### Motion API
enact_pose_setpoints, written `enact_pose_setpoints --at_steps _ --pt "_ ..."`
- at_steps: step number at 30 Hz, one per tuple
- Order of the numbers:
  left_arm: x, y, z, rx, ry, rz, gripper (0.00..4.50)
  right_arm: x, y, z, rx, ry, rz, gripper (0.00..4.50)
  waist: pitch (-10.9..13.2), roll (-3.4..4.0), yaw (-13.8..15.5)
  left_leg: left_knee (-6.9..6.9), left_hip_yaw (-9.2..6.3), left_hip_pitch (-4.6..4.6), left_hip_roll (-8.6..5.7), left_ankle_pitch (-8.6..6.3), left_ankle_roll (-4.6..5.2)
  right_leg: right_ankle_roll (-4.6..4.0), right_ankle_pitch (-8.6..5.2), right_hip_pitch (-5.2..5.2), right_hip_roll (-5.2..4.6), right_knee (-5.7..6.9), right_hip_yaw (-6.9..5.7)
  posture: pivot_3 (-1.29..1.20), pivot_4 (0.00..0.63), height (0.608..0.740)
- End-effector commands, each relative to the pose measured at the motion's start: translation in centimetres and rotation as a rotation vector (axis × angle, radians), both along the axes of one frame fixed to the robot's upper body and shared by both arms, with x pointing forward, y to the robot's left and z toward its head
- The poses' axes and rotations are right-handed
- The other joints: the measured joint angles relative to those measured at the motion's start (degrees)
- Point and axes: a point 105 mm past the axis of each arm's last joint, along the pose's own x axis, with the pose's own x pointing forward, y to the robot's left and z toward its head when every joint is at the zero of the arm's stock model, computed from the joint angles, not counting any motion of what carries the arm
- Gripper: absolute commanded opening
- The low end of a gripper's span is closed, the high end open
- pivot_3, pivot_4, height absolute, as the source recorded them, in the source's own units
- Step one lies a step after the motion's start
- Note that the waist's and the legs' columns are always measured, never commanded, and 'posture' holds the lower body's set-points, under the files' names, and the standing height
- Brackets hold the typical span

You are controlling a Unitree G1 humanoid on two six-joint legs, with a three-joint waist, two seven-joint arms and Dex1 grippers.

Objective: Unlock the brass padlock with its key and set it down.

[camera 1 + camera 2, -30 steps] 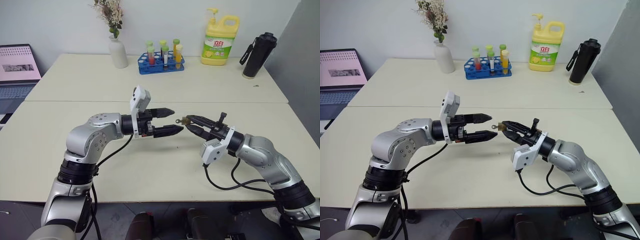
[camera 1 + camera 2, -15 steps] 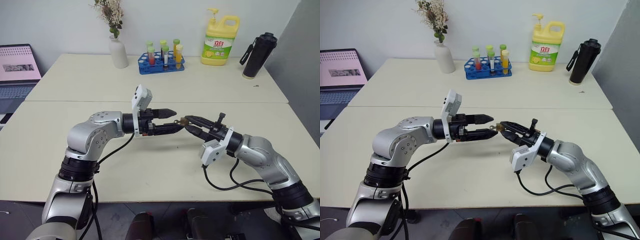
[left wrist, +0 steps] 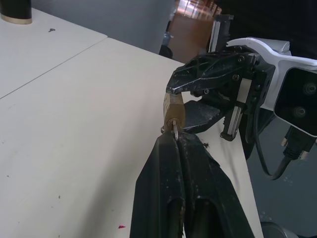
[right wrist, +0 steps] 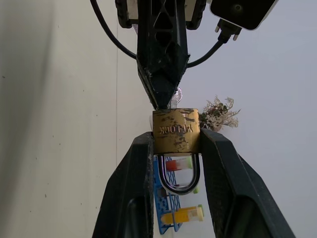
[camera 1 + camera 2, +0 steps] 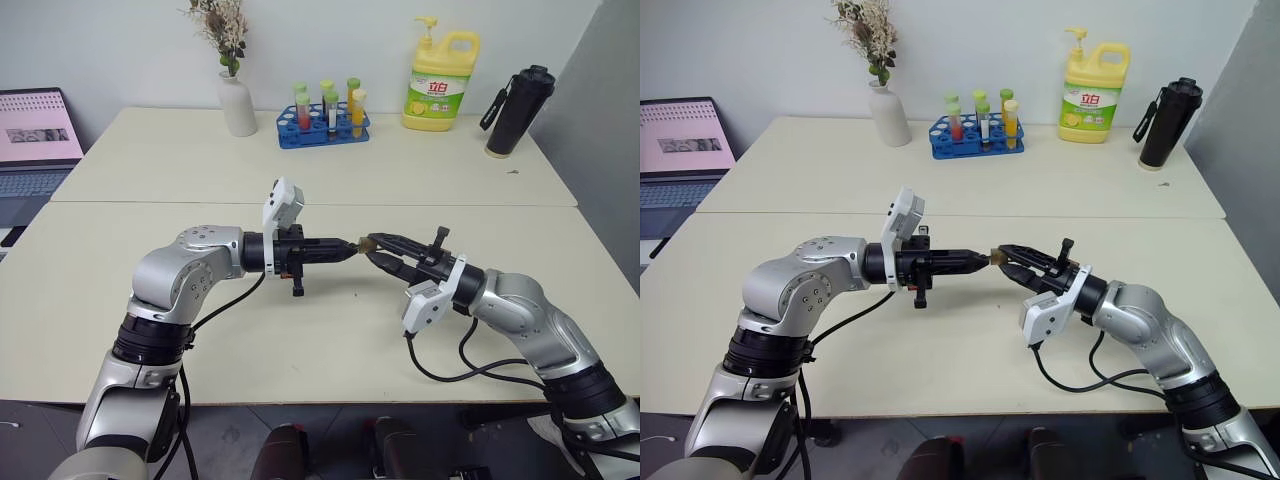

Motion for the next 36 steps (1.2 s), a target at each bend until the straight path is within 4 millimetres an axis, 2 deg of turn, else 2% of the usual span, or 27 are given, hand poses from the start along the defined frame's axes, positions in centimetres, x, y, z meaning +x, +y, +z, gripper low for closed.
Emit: enact_pose_setpoints --at_steps 1,26,28,32,36 --pt "-0.4 -0.3 0.5 -0.007 -0.038 -0.027 0.00 -0.3 -0.1 2.0 0.044 -0.055 0.013 0.94 0.0 0.00 0.0 0.00 0.00 0.00 0.00 0.00 0.00 0.00 0.00 0.00 0.00 0.00 0.00 0.00 0.150 0.740" --pt "0.0 -0.2 1.4 -0.077 -0.036 -0.025 0.00 -0.4 -0.1 1.3 0.038 -0.016 0.017 0.94 0.0 0.00 0.0 0.00 -0.01 0.00 0.00 0.00 0.00 -0.02 0.01 0.00 0.00 0.01 -0.01 0.00 0.150 0.740" --pt "-0.1 -0.3 1.4 -0.071 -0.060 -0.027 0.00 -0.4 -0.1 1.3 0.037 -0.015 0.018 0.94 0.0 0.00 0.0 0.00 0.00 0.00 0.00 0.00 0.00 -0.02 0.01 0.00 0.00 0.01 0.00 0.00 0.150 0.740" --pt "-0.8 -0.8 1.4 0.011 -0.301 -0.080 0.00 -0.4 -0.2 1.1 0.033 -0.003 0.016 0.94 0.0 0.00 0.0 0.00 0.01 0.00 0.00 0.00 0.00 -0.05 0.03 0.00 0.00 0.01 0.01 0.00 0.150 0.740" --pt "-0.9 -0.9 0.8 0.076 -0.433 -0.099 0.00 -0.4 -0.2 1.1 0.033 0.003 0.016 0.94 0.0 0.00 0.0 0.00 0.04 0.00 0.00 0.00 0.00 -0.17 0.10 0.00 0.00 0.01 0.00 0.00 0.150 0.740"
